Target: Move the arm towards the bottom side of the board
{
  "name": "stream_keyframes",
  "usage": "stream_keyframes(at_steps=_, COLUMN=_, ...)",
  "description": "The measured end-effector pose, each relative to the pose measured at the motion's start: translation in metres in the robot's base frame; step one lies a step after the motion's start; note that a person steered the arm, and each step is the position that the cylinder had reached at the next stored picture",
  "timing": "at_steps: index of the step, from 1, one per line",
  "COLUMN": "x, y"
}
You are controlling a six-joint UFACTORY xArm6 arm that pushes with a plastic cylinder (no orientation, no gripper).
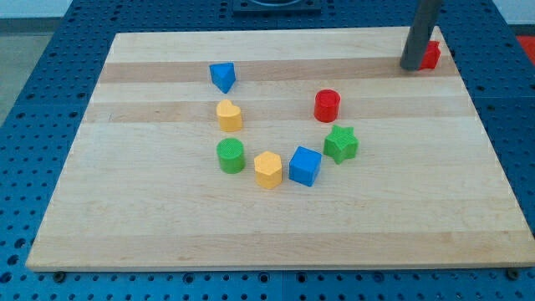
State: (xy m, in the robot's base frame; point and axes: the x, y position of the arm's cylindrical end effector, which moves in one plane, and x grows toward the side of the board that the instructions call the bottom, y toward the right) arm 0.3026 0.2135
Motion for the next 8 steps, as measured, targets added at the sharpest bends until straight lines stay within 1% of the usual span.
stream_keyframes(at_steps=3, x=0.036, y=-0.058)
stream_keyframes(at_steps=6, x=0.090, y=-0.060)
stream_keyframes(at_steps=8, x=0.136, y=-0.062)
